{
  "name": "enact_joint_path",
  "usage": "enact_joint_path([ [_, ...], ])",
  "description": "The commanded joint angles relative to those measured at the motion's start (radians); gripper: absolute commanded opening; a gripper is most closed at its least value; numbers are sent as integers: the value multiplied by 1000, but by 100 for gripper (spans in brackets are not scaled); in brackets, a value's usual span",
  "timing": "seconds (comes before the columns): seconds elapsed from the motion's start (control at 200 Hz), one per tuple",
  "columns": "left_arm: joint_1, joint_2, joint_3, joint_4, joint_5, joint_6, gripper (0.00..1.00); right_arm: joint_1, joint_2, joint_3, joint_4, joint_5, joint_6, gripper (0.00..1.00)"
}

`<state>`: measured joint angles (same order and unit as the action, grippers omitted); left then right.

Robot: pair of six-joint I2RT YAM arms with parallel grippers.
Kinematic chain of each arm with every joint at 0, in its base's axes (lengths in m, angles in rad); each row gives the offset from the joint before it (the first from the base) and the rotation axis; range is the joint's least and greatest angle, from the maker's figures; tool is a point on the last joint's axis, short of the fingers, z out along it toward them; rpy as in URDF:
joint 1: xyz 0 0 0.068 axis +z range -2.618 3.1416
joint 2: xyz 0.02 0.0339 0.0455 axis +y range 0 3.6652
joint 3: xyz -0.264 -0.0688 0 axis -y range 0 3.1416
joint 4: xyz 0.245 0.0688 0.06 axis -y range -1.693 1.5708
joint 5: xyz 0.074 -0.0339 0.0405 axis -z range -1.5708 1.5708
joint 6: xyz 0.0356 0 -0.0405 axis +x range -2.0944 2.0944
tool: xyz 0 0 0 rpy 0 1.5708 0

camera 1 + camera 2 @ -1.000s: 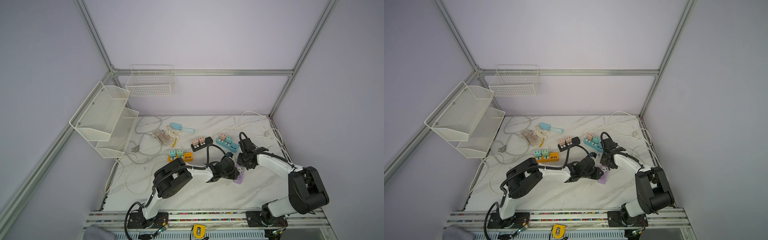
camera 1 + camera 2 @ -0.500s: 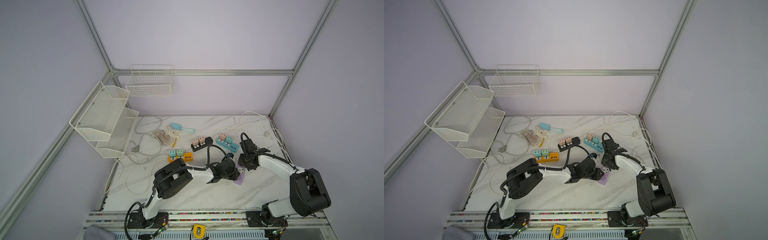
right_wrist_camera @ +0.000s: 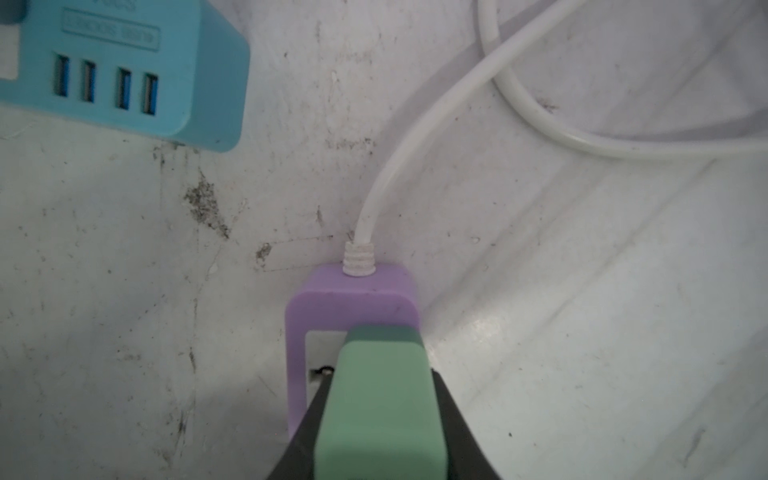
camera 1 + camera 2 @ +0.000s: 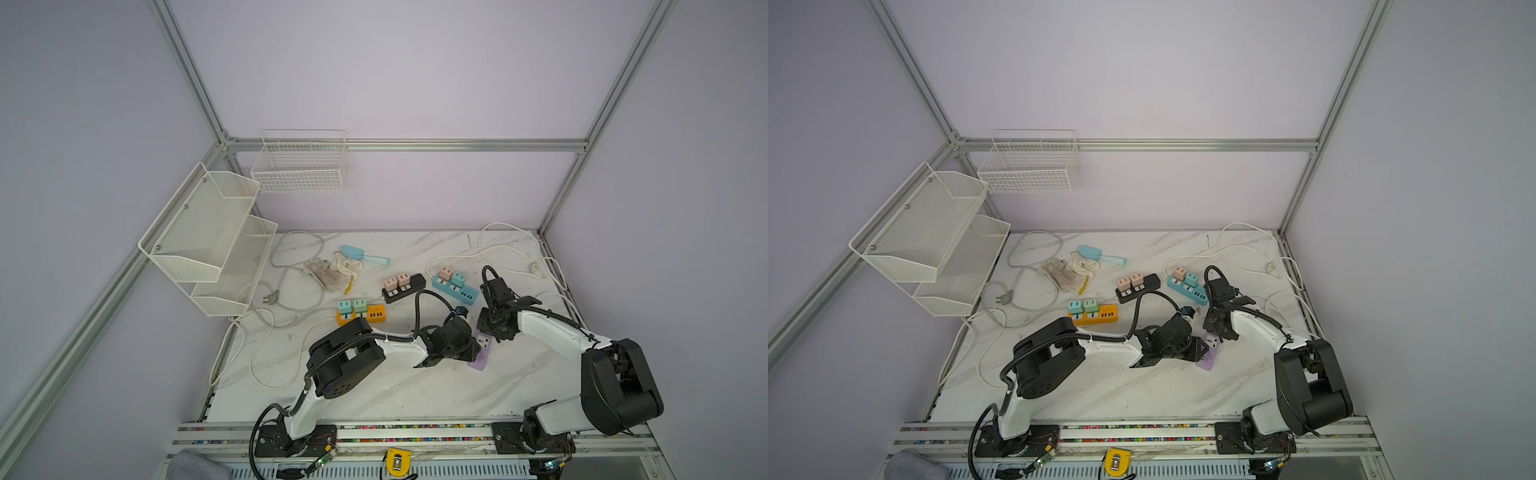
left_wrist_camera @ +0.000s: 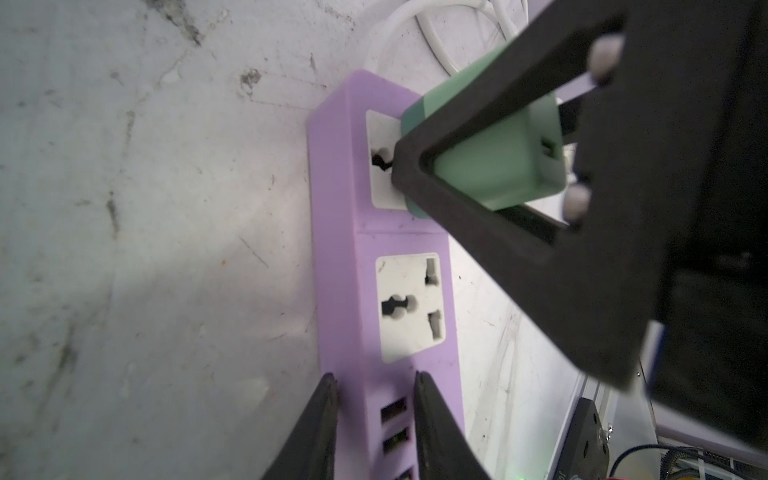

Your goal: Pull the plug off the socket

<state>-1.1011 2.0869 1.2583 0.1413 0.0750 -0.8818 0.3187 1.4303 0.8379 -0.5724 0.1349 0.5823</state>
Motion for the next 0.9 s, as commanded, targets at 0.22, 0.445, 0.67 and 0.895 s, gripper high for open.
enact_joint_path([
  [0.22,-26,38,-30,-142,-15,-17,30,-1,-67,44,2,-26,34,17],
  [0.445,-26,48,-22,-146,-14,-29,30,-1,-52,15,-9,2,45,17],
  [0.67,-29,68,34,-187,-13,-39,30,-1,-81,-25,12,-21,73,17],
  [0.895,-33,84,41,-186,3,-46,29,1,-62,0,-1,25,100,18],
])
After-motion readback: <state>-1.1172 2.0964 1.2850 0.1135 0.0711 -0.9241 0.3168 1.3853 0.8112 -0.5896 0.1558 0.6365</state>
